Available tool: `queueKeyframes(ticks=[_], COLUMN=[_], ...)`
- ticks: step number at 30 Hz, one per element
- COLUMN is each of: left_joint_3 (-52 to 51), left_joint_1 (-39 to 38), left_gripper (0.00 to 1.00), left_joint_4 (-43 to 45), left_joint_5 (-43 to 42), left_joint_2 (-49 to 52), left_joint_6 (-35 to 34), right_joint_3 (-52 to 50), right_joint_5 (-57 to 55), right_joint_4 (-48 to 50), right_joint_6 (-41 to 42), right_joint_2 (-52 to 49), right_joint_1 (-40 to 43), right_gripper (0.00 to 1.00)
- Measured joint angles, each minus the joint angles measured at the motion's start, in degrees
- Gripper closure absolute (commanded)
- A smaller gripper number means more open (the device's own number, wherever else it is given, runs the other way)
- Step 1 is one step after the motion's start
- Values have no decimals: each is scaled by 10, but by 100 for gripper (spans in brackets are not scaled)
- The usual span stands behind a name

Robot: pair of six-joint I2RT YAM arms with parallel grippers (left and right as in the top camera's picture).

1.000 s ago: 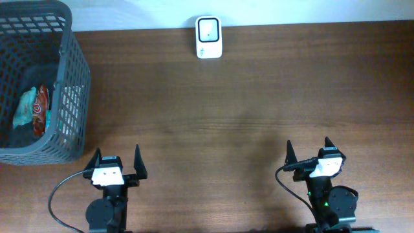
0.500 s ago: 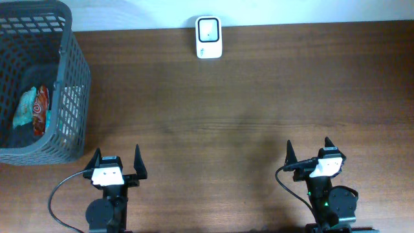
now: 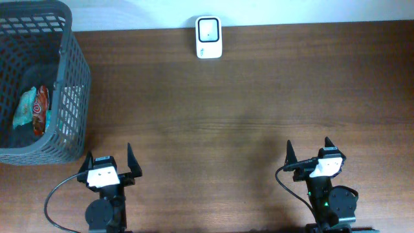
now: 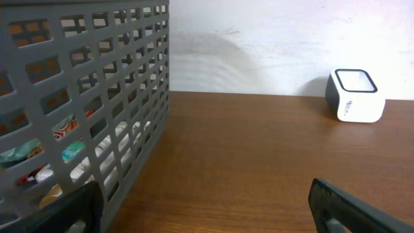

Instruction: Scan the item barcode

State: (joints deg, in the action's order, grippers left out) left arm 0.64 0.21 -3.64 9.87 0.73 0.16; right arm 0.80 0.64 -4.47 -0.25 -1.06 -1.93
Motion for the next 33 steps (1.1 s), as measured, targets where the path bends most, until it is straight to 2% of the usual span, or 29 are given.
queueKeyframes(ticks=[17,20,22,24,27,29,33], left_joint_3=[0,0,-1,-1,7,39,236], left_joint_1=[0,2,2,2,2,2,2], left_gripper=[1,1,1,1,1,1,1], left_joint_4=[0,13,75,239,497,535,535], left_joint_5=[5,-70,-146,-203,-205,-162,-120], left_joint_2=[0,0,1,2,3,14,158], left_joint_6=[0,-2,-2,-2,-3,-4,1], right_joint_3=[0,0,0,0,-1,-1,-1], right_joint_5=[0,0,0,0,0,0,0], right_joint_4=[0,0,0,0,1,1,2], right_joint_6=[0,0,0,0,0,0,0], right_joint_2=[0,0,0,0,0,0,-2], right_joint_1=[0,0,0,0,0,0,0], right_gripper=[1,1,1,1,1,1,1])
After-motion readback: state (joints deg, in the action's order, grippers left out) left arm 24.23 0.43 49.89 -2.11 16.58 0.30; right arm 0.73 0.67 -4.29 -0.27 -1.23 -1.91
